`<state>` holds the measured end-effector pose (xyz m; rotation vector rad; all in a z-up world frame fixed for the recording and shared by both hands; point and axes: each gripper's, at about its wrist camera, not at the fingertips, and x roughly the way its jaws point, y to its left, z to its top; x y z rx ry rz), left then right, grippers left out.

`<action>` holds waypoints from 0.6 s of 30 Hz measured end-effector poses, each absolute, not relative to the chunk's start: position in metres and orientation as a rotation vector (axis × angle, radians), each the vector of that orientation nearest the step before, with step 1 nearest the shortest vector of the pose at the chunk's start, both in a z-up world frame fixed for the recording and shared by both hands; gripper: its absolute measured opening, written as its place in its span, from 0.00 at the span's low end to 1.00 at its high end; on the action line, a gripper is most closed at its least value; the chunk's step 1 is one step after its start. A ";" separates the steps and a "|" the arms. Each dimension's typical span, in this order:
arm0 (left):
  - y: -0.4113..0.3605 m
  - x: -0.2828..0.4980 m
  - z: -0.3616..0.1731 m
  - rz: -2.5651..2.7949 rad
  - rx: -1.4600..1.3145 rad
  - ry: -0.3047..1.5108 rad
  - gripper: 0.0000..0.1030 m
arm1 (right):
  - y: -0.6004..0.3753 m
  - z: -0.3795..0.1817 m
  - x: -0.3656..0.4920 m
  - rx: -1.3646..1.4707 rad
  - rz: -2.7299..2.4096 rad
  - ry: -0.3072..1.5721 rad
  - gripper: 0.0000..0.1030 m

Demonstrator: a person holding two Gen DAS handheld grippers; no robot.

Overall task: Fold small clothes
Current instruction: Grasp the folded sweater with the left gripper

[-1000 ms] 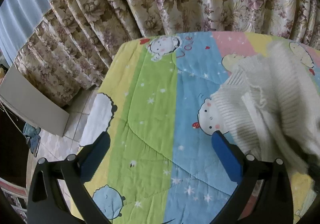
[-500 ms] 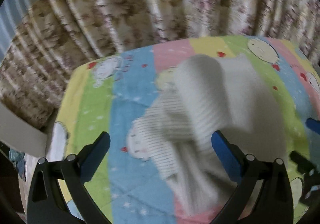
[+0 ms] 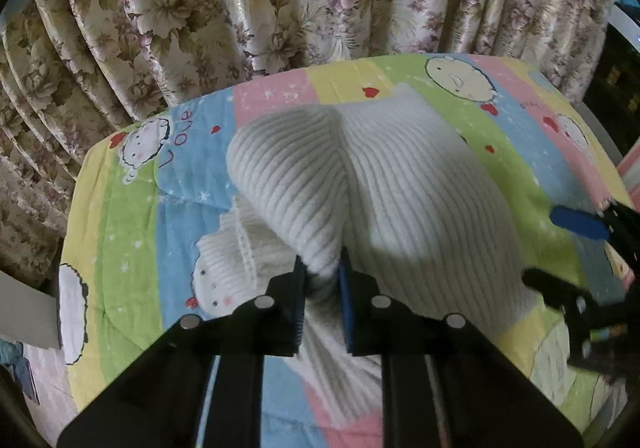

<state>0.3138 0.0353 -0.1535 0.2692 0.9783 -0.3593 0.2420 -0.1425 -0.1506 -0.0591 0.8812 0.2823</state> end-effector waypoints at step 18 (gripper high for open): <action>0.038 0.297 -0.179 -0.227 0.394 0.937 0.27 | -0.131 -0.156 0.274 -0.143 0.242 0.892 0.56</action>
